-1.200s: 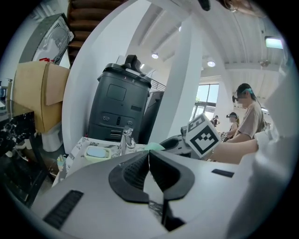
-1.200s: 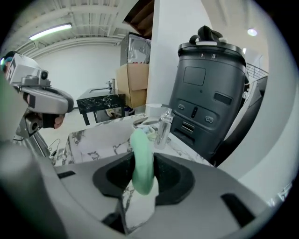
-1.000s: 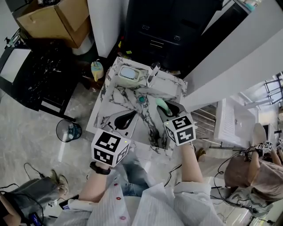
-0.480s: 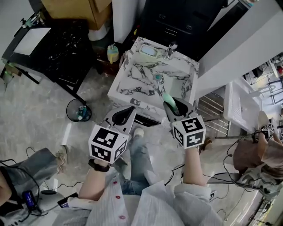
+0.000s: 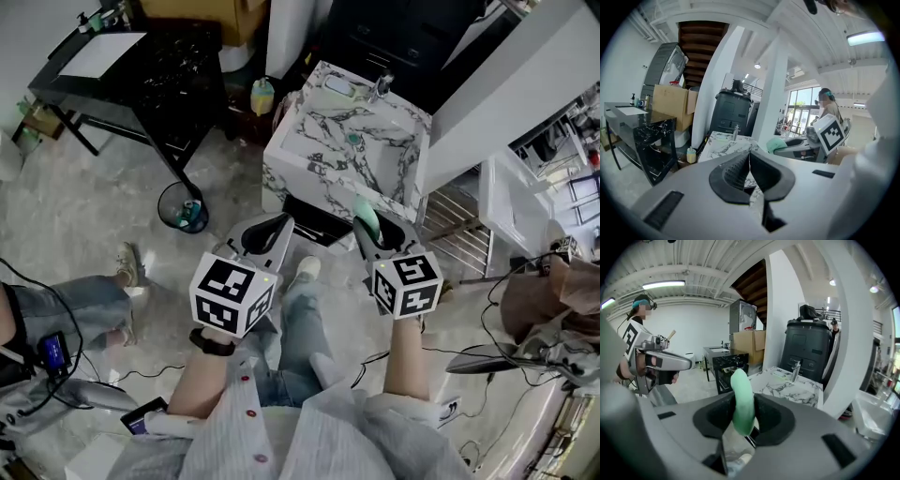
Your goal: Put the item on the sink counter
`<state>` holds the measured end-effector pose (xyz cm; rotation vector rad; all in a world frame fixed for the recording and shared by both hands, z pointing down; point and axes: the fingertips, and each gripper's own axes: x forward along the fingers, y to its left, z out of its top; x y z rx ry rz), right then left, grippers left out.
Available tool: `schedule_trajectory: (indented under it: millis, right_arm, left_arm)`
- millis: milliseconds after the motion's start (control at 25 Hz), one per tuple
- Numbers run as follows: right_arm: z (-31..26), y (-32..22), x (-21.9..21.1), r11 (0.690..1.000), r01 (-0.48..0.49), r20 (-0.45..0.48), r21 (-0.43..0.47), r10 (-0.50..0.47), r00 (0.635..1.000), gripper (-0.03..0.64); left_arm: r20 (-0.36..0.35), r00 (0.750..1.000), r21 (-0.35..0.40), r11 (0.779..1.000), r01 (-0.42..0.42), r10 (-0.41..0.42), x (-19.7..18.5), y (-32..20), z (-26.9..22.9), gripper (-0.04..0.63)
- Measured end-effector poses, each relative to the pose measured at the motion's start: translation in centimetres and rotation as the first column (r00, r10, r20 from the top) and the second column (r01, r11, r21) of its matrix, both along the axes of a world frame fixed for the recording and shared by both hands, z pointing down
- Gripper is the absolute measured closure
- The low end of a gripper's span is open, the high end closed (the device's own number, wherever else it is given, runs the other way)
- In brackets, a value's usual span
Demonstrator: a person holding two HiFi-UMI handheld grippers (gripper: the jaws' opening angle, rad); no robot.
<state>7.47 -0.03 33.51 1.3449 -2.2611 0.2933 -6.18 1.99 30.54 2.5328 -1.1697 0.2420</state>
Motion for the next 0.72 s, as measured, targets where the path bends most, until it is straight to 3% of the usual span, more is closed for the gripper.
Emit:
schedule_trajectory:
  millis: [320, 720]
  right_arm:
    - [0.7, 4.4, -1.8, 1.0, 0.014, 0.02, -0.025, -0.013, 1.0, 0.486]
    - [2.7, 4.3, -1.6, 0.994, 0.061, -0.005, -0.09, -0.061, 0.998, 0.486]
  left_arm:
    - [-0.007, 1.0, -0.014, 1.0, -0.005, 0.005, -0.1, 3.2, 0.2, 0.578]
    - [0.0, 1.0, -0.093, 0.995, 0.03, -0.03, 0.7, 3.3, 2.6, 0.578]
